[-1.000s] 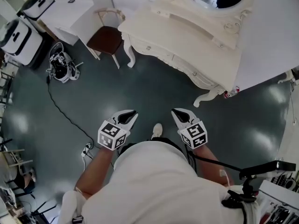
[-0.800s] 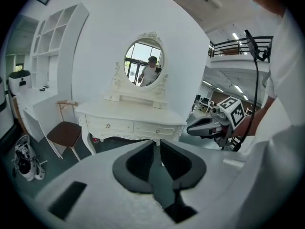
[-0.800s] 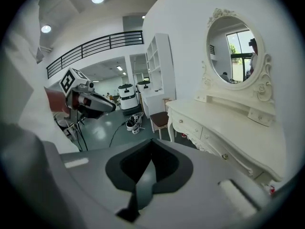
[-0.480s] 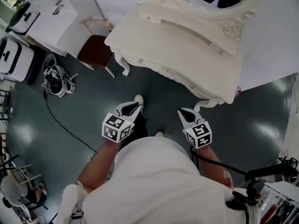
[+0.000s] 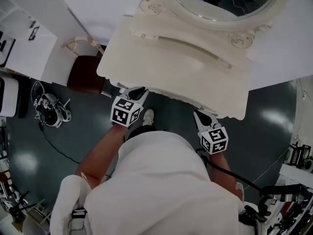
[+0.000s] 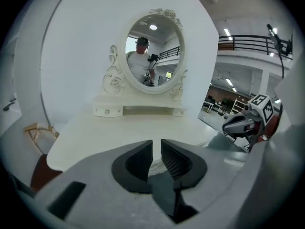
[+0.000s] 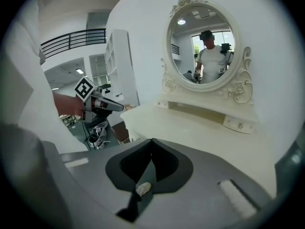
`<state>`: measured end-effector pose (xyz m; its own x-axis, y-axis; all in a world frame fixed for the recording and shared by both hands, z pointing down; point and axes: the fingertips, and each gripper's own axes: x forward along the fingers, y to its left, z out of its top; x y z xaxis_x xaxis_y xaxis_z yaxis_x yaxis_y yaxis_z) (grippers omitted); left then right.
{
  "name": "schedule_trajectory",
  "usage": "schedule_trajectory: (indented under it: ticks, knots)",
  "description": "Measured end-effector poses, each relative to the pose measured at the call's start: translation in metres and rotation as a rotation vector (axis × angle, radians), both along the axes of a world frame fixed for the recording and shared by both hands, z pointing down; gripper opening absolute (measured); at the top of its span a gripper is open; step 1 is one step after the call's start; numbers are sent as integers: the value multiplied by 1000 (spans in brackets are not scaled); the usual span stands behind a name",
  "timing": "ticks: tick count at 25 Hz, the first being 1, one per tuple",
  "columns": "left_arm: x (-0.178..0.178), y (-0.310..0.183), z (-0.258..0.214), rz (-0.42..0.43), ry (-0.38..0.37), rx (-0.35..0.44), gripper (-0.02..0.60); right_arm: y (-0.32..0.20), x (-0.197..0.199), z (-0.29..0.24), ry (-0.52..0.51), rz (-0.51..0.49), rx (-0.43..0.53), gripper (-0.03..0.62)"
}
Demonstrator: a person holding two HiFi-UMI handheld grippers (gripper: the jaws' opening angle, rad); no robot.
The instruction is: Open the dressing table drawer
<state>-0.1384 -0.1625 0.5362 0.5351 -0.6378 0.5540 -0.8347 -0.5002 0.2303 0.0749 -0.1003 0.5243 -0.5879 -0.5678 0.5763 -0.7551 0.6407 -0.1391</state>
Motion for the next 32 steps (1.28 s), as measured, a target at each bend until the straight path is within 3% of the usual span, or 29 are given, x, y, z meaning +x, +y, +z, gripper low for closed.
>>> schedule_trajectory:
  ticks: [7,16,19,32]
  knots:
    - [-57,-138,34,-7,-40,-18,73,-57,-15,-2,12,184,-15,2]
    - [-93,-271,80,-134,-95,-39,102,-75,40,-9,69,350,-57,2]
    - [-99,-299,92,-156,-106,-57,121,-75,48,-5,58,407,-80,2]
    - [-100,-354,116,-183,-147,-90,143,-79,61,5,76,468,-129,2]
